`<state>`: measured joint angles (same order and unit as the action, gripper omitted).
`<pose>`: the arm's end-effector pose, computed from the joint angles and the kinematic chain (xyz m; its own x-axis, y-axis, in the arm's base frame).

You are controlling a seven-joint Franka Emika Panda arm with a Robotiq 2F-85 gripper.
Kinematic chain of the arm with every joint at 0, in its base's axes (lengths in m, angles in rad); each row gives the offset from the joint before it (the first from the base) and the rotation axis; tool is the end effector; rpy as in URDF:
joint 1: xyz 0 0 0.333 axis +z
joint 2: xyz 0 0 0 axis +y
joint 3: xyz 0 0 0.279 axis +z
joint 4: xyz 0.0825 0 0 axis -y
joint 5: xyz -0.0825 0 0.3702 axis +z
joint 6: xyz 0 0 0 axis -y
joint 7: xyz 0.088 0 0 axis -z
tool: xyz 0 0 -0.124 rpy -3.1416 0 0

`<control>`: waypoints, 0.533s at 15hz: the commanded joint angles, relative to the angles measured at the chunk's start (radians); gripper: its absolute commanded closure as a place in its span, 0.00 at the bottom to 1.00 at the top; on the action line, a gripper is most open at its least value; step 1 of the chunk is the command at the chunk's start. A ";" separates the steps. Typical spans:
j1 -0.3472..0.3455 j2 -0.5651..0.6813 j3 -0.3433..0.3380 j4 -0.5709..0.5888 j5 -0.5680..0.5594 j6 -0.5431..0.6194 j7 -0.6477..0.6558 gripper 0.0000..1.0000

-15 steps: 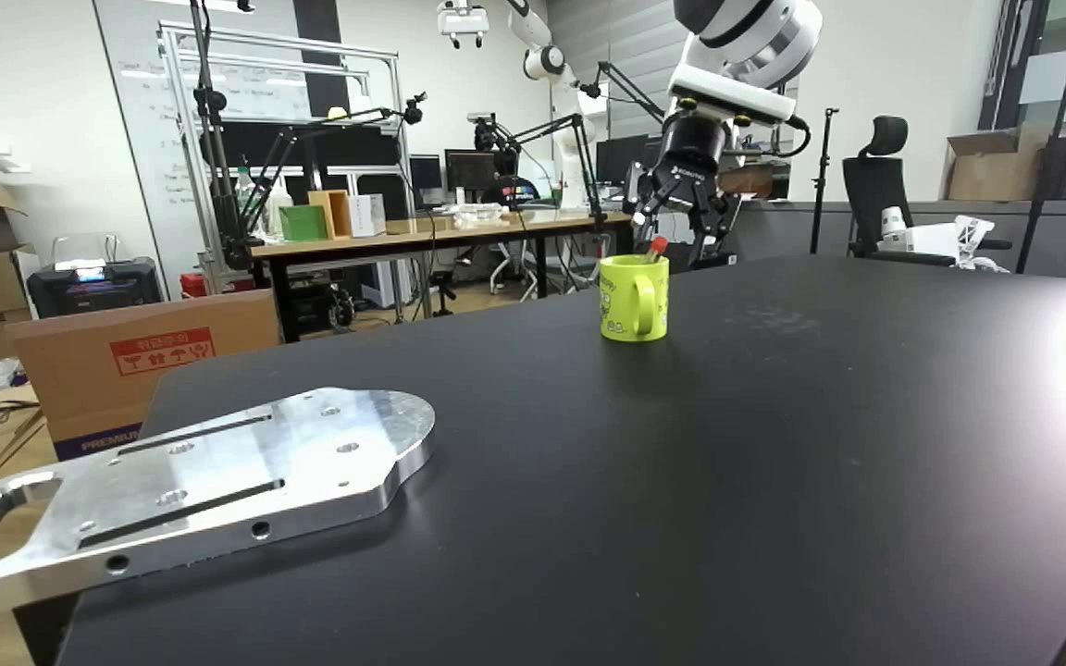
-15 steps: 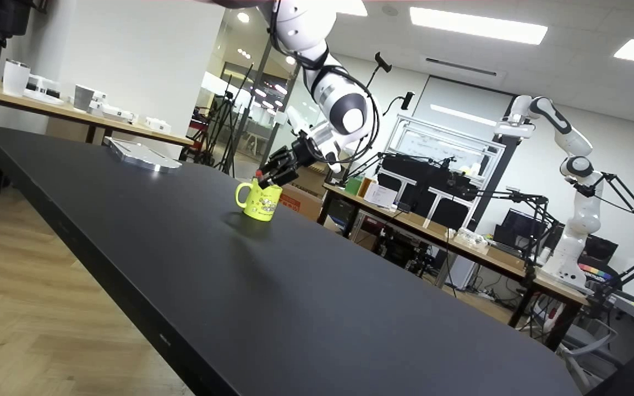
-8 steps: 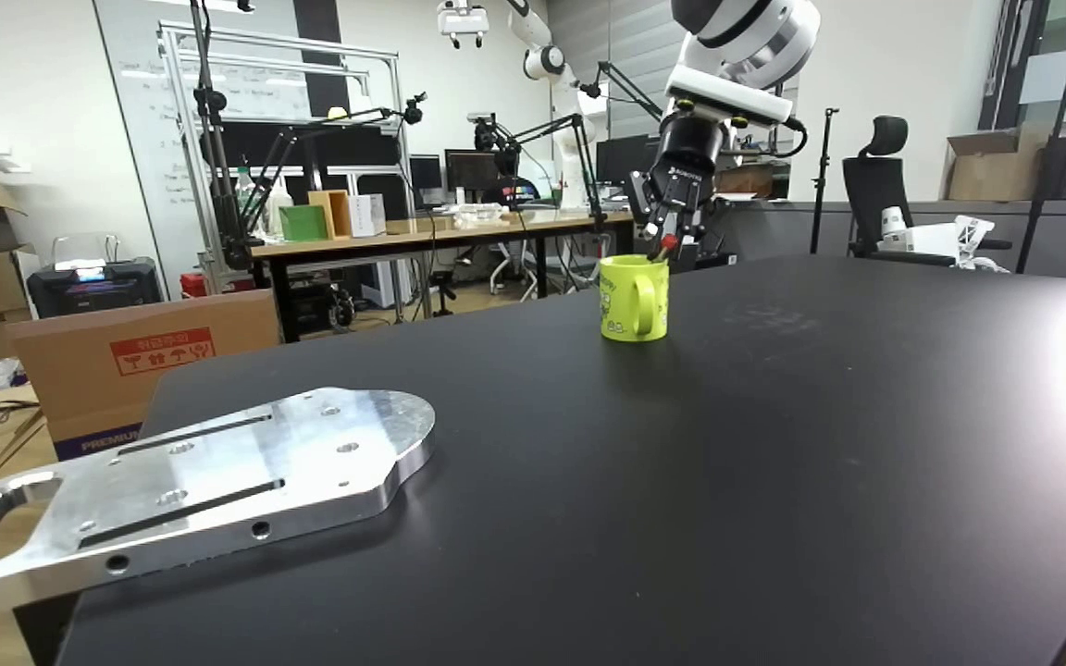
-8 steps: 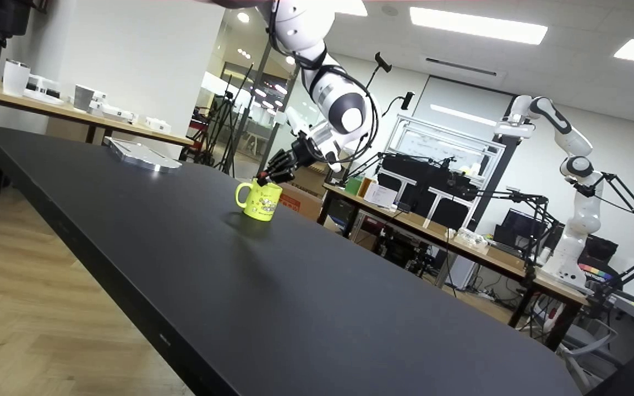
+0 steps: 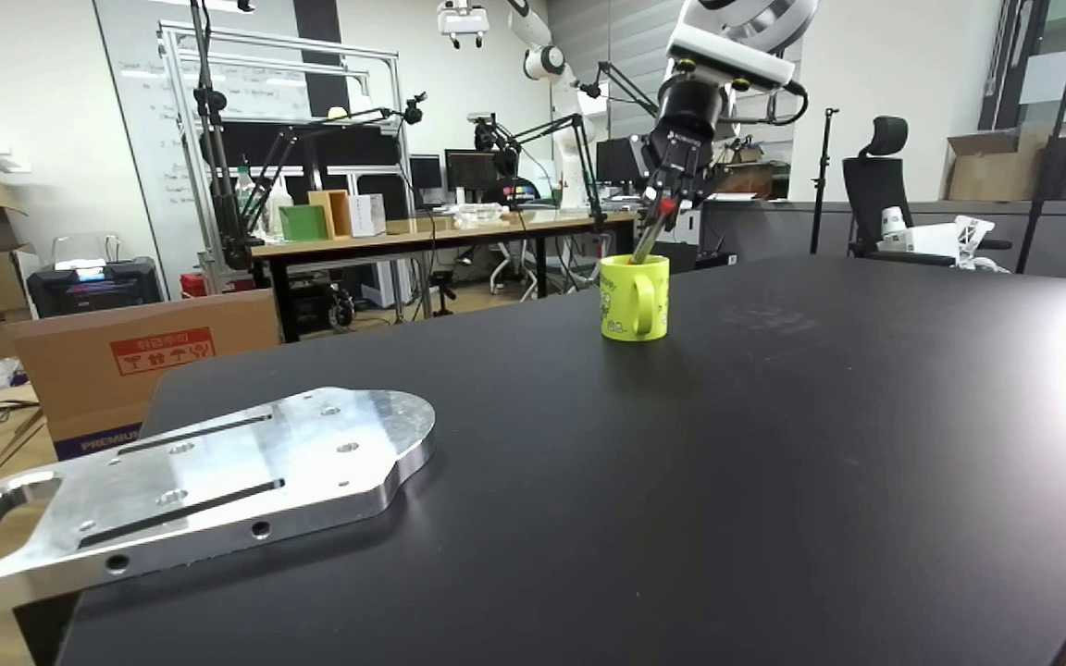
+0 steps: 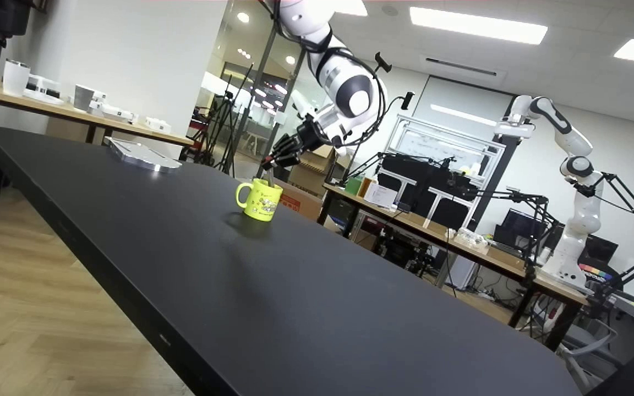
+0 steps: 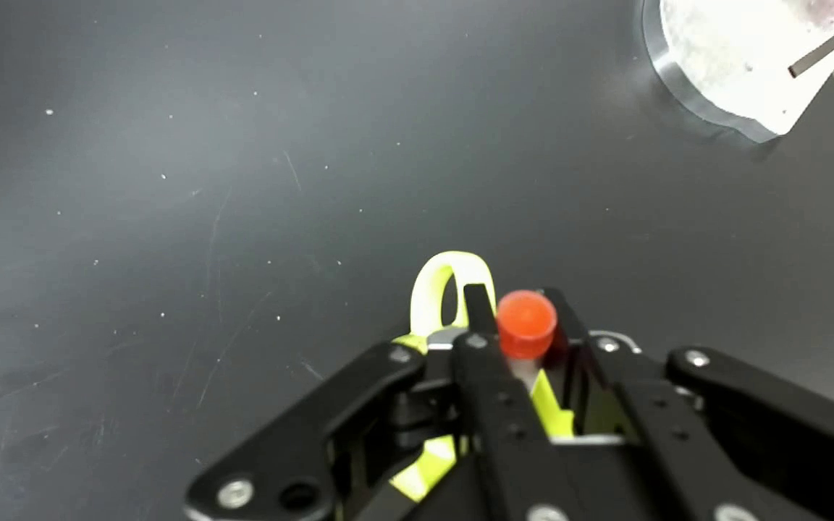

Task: Take the pen out of the mug and place it on the table

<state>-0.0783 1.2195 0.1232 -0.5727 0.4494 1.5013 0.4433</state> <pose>0.7235 0.0431 0.2283 0.8154 -0.3361 -0.4713 -0.5250 -0.7724 -0.3576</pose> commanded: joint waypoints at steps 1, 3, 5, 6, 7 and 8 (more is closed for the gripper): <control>-0.005 -0.069 0.006 0.030 0.001 -0.074 0.019 0.95; -0.010 -0.113 0.007 0.026 0.003 -0.113 0.014 0.95; -0.012 -0.150 -0.005 0.023 -0.006 -0.132 0.013 0.95; -0.014 -0.165 -0.016 0.018 -0.016 -0.129 0.012 0.95; -0.017 -0.177 -0.027 0.014 -0.026 -0.119 0.014 0.95; -0.020 -0.186 -0.044 0.008 -0.041 -0.098 0.015 0.95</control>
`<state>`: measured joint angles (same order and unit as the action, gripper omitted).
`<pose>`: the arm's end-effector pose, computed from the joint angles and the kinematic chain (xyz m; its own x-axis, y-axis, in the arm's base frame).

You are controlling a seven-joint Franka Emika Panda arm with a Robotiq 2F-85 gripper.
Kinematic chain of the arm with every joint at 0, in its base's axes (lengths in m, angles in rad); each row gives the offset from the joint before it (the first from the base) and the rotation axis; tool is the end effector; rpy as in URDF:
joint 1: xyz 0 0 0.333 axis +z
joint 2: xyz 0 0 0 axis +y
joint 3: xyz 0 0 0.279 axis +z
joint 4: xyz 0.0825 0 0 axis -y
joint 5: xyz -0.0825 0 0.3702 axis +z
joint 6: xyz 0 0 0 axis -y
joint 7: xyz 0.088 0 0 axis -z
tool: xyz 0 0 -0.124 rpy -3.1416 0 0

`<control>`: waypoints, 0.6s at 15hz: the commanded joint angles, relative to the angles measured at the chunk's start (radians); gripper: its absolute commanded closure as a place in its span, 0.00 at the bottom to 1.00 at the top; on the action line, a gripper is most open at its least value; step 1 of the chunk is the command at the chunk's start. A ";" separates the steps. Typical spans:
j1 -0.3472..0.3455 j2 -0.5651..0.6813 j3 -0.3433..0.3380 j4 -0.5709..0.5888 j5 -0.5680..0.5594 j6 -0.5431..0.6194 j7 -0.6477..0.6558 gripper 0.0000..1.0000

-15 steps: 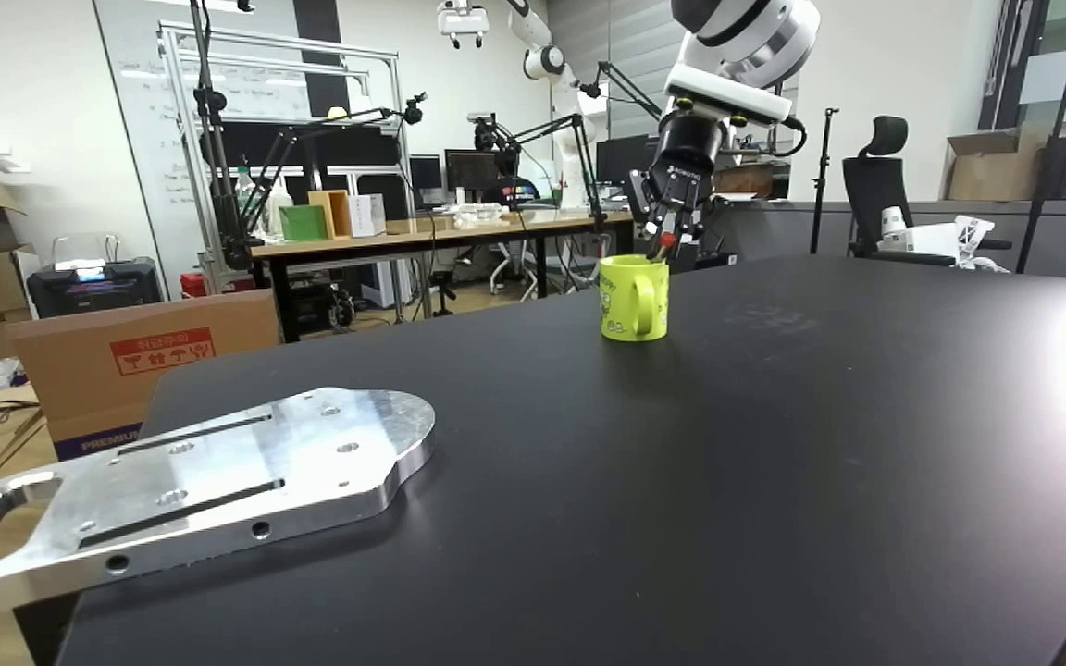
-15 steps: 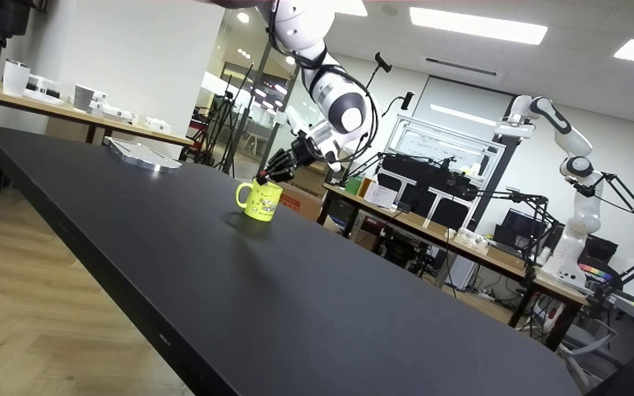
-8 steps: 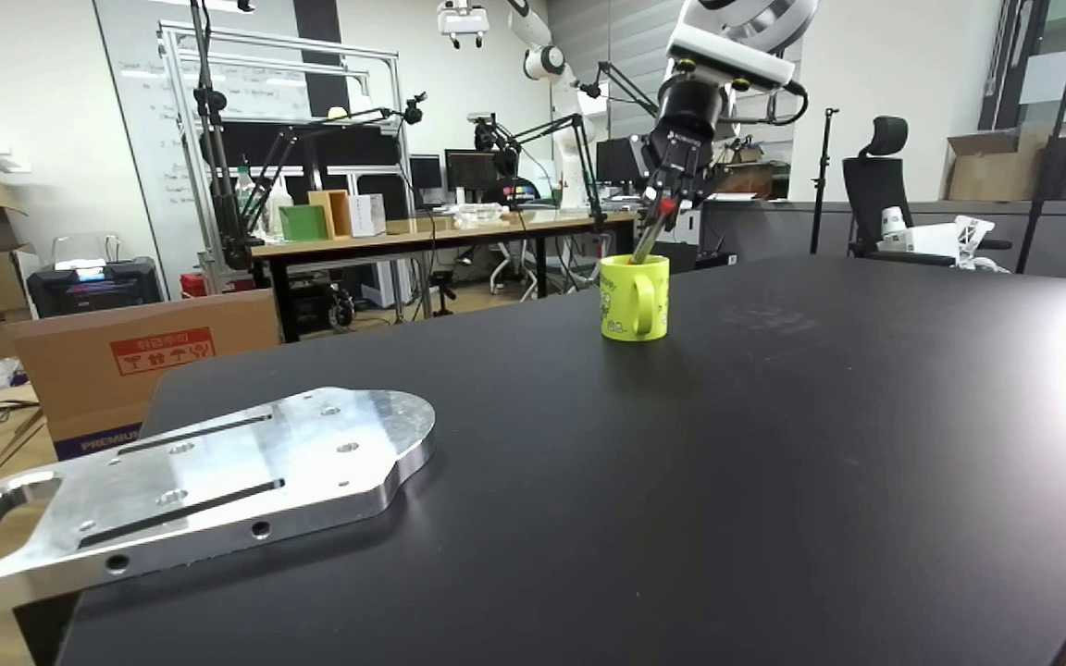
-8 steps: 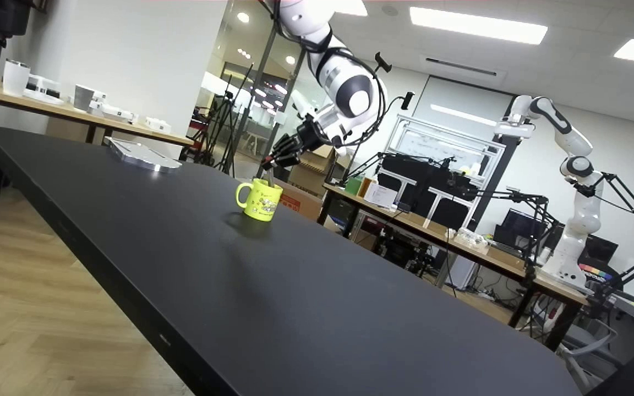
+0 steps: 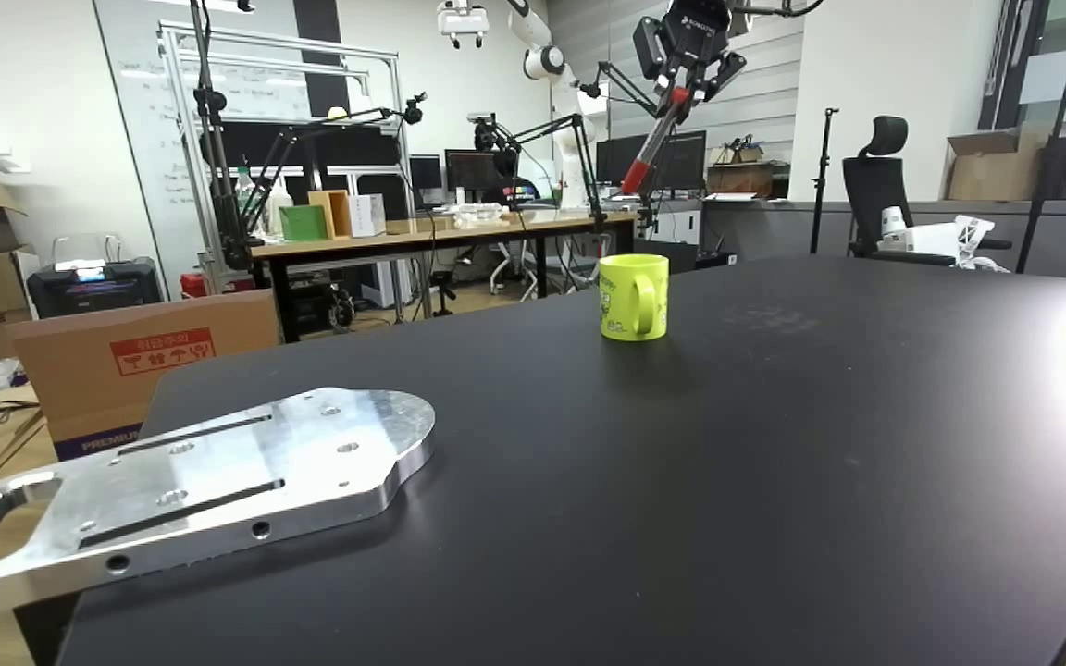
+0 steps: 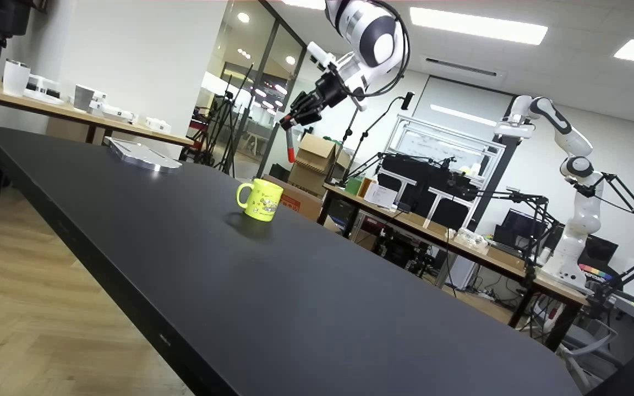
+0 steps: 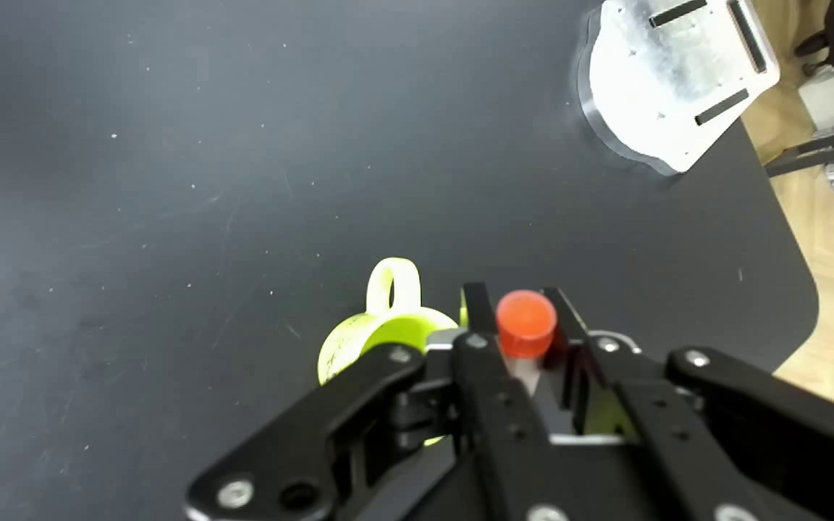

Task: Take the pen out of the mug and place it on the table

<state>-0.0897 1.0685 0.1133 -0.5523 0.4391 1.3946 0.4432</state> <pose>0.7183 0.0330 0.3391 0.8626 -0.3132 -0.3973 -0.4649 -0.8004 -0.3784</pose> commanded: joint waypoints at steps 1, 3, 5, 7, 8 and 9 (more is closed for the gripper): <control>-0.011 -0.041 -0.051 -0.016 -0.048 0.027 0.015 0.95; -0.017 -0.040 -0.094 -0.023 -0.088 0.086 0.019 0.95; -0.029 -0.022 -0.139 -0.036 -0.117 0.182 0.038 0.95; -0.036 -0.010 -0.180 -0.068 -0.136 0.294 0.054 0.95; -0.038 -0.002 -0.202 -0.090 -0.145 0.355 0.059 0.95; -0.036 0.004 -0.226 -0.115 -0.157 0.410 0.071 0.95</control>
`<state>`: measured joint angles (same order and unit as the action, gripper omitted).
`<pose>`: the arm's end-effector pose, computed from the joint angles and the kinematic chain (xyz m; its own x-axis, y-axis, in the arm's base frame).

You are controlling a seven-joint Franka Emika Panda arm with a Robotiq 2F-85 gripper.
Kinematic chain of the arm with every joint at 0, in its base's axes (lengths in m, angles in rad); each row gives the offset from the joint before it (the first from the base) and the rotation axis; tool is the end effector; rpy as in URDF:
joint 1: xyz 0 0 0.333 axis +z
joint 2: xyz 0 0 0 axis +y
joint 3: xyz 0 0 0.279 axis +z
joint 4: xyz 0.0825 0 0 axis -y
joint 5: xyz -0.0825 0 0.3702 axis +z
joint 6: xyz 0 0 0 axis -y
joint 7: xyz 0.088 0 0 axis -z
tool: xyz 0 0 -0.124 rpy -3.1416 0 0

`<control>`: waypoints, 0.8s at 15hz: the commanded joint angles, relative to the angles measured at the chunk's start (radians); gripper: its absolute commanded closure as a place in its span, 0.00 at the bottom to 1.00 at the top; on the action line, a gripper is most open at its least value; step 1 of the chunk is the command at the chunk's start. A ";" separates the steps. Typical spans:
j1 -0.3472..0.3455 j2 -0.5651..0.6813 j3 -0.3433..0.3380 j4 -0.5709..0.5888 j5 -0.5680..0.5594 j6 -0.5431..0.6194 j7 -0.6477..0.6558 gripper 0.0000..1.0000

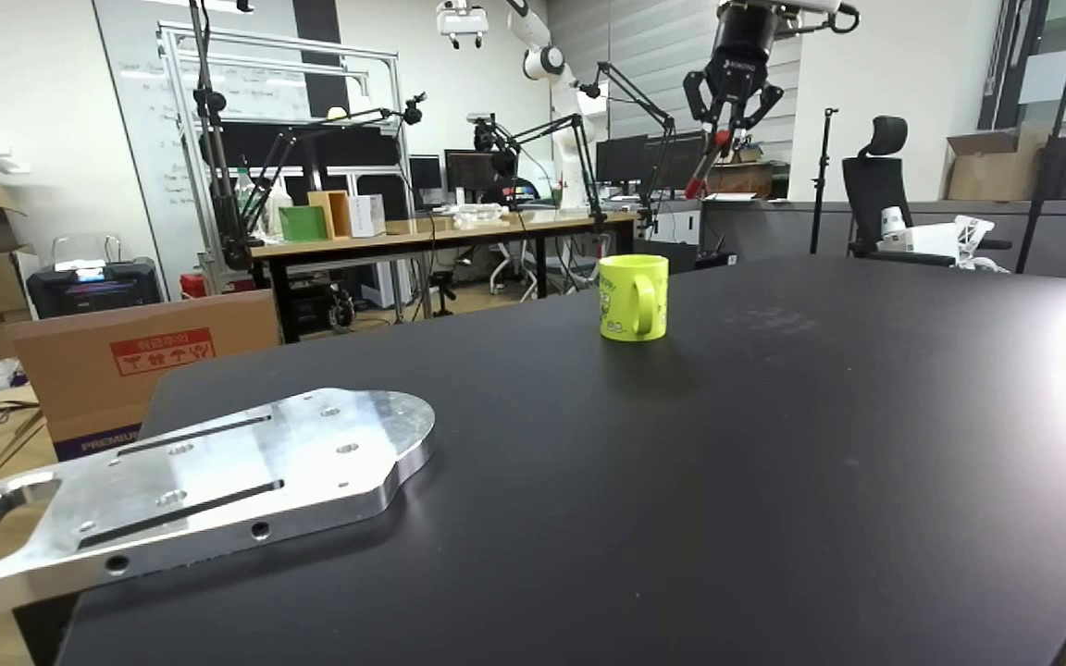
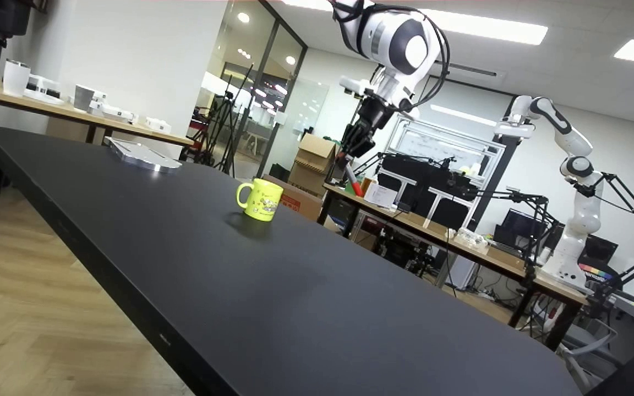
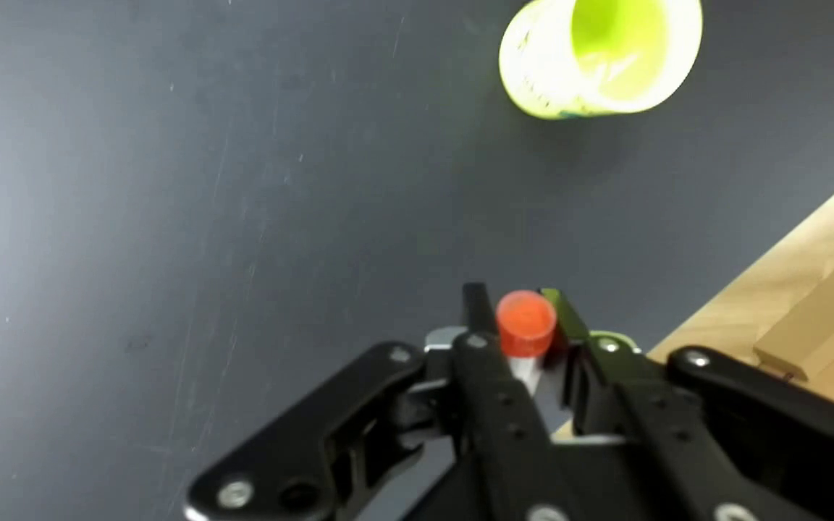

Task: Take the pen out of the mug and place it on the table

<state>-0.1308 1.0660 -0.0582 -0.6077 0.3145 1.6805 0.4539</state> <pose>0.7462 -0.0846 0.3207 0.8014 -0.5879 -0.1100 -0.5957 -0.7682 -0.2344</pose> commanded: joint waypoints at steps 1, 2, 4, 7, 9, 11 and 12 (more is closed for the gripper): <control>0.009 0.013 -0.078 -0.092 -0.041 0.174 0.081 0.95; 0.013 0.016 -0.096 -0.127 -0.048 0.209 0.096 0.95; 0.025 0.022 -0.128 -0.200 -0.058 0.256 0.128 0.95; 0.040 0.029 -0.154 -0.297 -0.058 0.298 0.154 0.95; 0.048 0.031 -0.161 -0.355 -0.049 0.318 0.164 0.95; 0.056 0.029 -0.165 -0.406 -0.044 0.335 0.171 0.95; 0.061 0.027 -0.166 -0.427 -0.044 0.342 0.173 0.95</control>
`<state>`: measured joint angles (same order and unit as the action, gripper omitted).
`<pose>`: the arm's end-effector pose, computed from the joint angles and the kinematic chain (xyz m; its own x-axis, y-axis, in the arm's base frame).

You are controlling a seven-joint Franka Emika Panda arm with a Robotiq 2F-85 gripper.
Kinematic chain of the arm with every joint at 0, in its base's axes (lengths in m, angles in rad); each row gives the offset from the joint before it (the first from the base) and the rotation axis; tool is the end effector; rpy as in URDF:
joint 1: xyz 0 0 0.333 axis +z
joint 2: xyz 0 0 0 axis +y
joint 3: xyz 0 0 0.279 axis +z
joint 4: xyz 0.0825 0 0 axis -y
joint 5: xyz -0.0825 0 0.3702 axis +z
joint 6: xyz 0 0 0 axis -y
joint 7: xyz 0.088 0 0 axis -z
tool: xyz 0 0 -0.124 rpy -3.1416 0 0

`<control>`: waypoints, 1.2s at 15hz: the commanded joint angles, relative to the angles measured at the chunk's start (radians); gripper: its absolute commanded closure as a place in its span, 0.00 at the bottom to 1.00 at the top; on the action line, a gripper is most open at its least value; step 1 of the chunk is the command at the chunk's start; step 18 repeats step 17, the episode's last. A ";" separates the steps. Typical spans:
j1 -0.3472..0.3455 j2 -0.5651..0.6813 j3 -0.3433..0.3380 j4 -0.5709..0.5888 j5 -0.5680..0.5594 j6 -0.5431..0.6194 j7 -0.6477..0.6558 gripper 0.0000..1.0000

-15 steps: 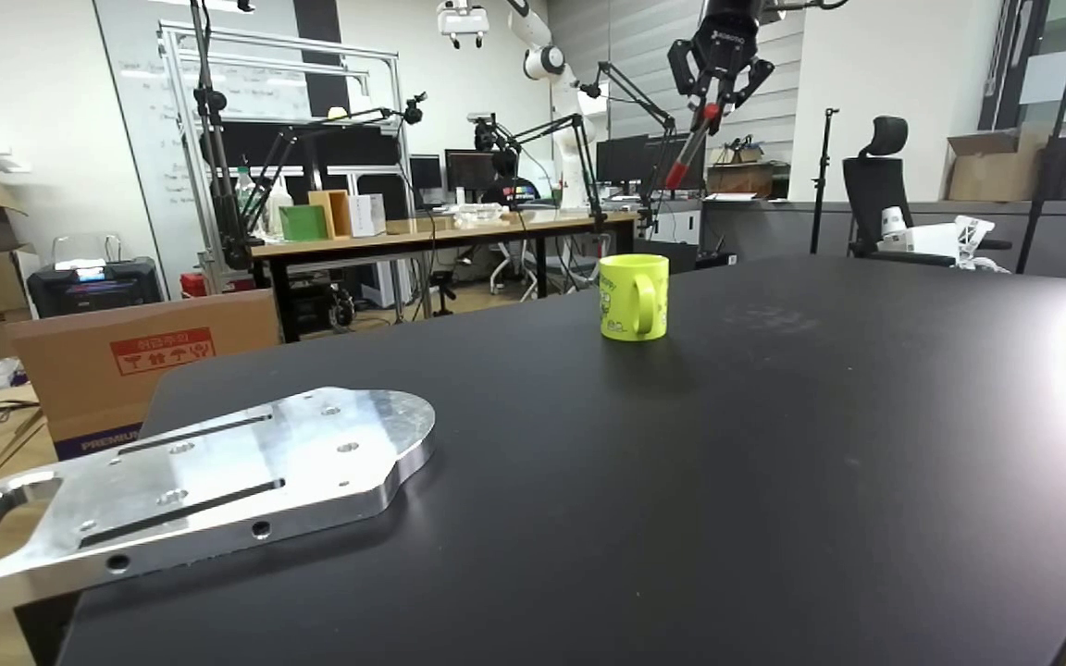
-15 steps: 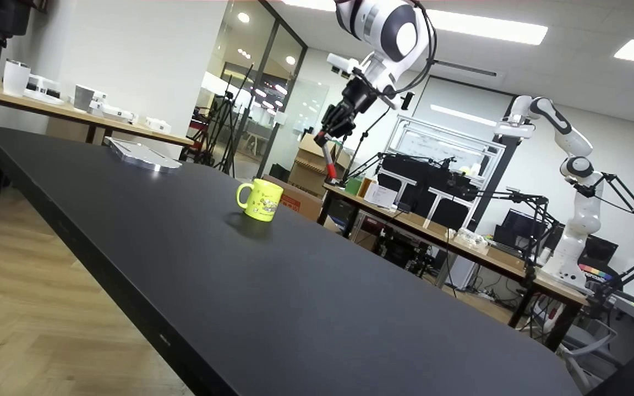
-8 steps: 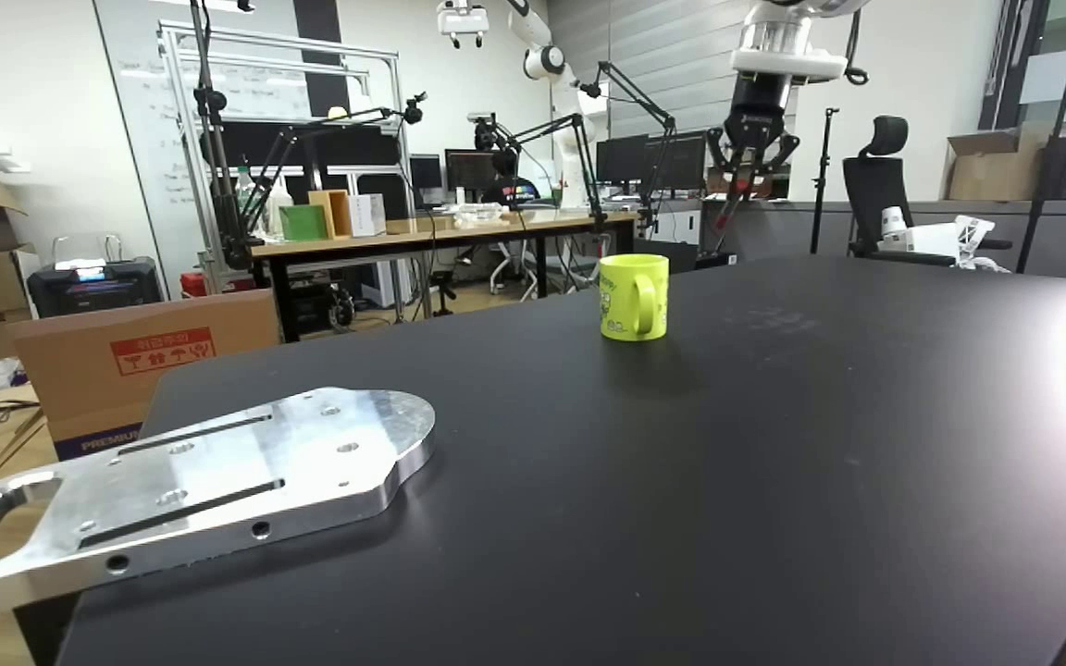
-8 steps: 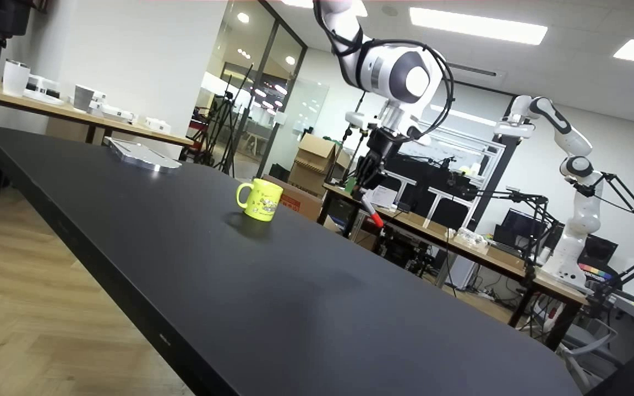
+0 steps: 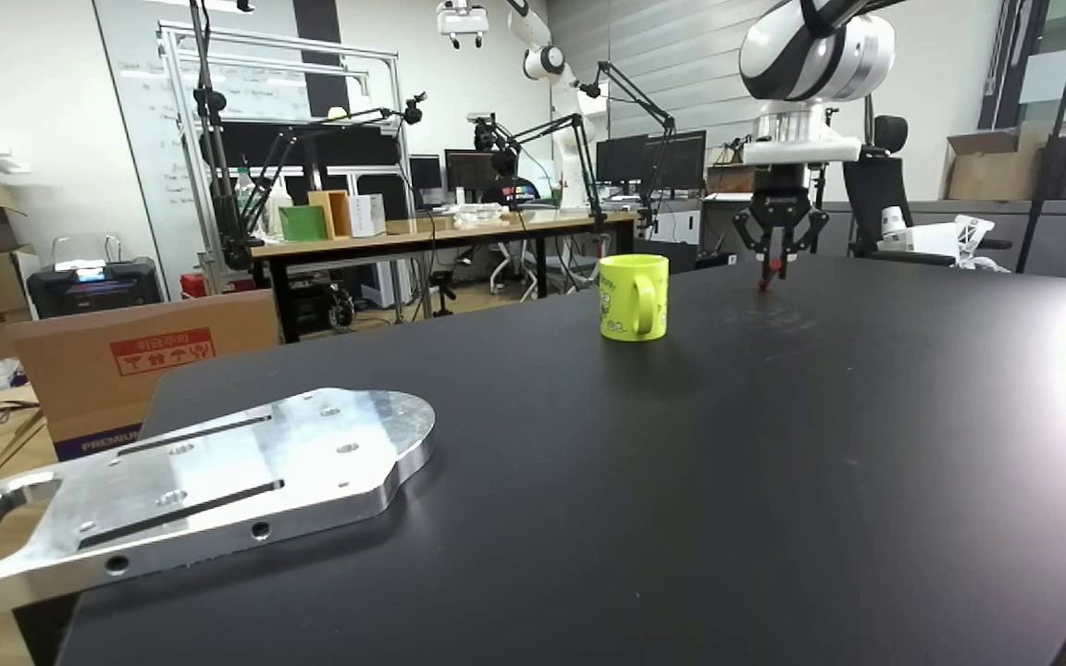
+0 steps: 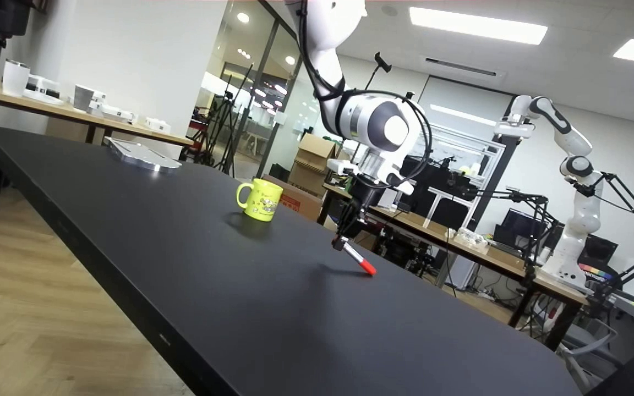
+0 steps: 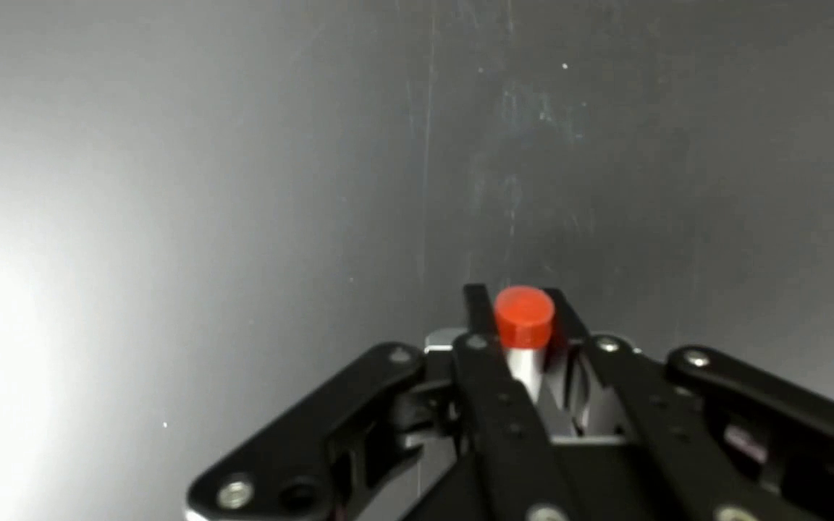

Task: Take the pen out of the mug and place it on the table

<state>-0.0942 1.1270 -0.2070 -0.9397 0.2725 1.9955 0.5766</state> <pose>0.7193 -0.1472 0.1527 0.6313 -0.7718 -0.0754 -0.7747 -0.6321 -0.0164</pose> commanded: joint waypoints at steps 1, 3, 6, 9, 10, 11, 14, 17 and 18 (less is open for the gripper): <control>0.027 -0.035 -0.016 -0.112 0.000 0.033 0.050 0.95; 0.030 -0.037 -0.014 -0.140 0.003 0.037 0.053 0.95; 0.031 -0.068 0.001 -0.172 0.017 0.020 0.035 0.54; 0.041 -0.151 0.015 -0.217 0.029 0.005 0.018 0.35; 0.048 -0.182 0.017 -0.235 0.034 0.006 0.012 0.27; 0.055 -0.221 0.019 -0.258 0.039 0.001 0.003 0.21; 0.027 -0.179 0.062 -0.178 -0.003 -0.013 0.016 0.02; 0.026 -0.203 0.071 -0.186 -0.007 -0.023 0.015 0.06; 0.026 -0.203 0.071 -0.186 -0.007 -0.023 0.015 0.06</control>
